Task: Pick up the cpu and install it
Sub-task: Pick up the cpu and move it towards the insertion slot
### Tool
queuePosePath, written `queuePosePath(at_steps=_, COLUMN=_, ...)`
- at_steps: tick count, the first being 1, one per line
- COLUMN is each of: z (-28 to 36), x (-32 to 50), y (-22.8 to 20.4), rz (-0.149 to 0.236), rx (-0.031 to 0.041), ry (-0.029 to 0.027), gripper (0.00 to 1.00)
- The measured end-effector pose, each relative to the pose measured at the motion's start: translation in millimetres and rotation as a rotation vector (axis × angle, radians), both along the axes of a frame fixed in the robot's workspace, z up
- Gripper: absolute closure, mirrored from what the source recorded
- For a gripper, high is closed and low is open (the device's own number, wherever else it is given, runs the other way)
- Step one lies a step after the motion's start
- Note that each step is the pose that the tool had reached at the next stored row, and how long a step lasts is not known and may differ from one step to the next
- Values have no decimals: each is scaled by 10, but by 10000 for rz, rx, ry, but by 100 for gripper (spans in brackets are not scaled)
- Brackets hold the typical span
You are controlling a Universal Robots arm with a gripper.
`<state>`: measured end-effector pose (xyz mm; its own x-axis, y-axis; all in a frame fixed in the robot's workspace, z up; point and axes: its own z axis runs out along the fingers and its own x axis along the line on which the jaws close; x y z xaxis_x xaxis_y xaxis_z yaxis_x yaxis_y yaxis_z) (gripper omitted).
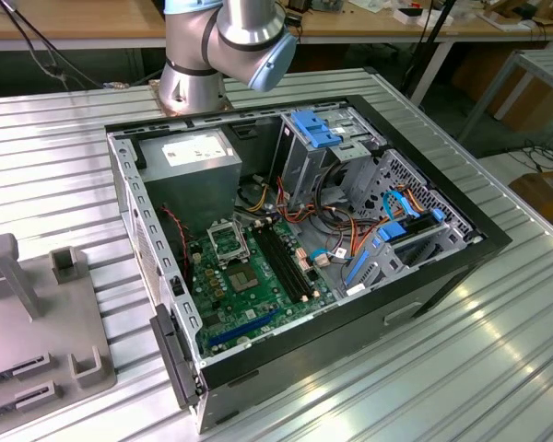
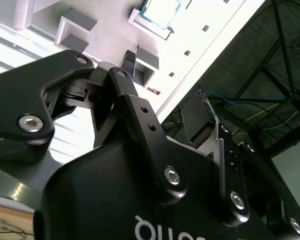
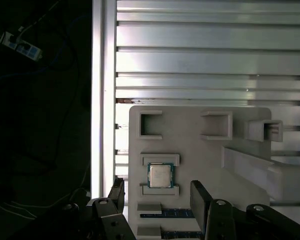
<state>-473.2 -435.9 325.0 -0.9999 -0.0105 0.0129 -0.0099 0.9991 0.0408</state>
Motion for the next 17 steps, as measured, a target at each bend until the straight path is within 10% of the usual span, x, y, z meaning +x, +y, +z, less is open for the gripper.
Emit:
queuePosePath(at_steps=10, z=-46, x=0, y=-3, rz=0, rx=0, ry=0, gripper=36)
queuePosePath(at_steps=17, z=-190, x=1, y=-24, rz=1, rx=-1, ry=45, gripper=36)
